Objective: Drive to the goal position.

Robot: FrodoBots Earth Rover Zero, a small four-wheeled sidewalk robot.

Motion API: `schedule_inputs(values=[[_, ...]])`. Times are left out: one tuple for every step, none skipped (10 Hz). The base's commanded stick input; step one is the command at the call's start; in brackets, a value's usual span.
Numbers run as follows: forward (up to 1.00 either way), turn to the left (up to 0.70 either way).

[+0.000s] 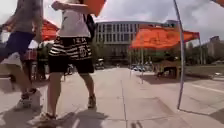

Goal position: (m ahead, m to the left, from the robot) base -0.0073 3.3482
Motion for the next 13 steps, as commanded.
schedule_inputs(values=[[0.85, -0.01], [0.85, -0.07], [0.85, -0.20], [0.85, -0.17], [0.85, -0.01], [0.85, -0.01], [0.85, -0.01], [0.85, -0.01], [0.85, -0.01], [0.85, -0.01], [0.85, -0.01], [0.85, 0.00], [0.85, 0.02]])
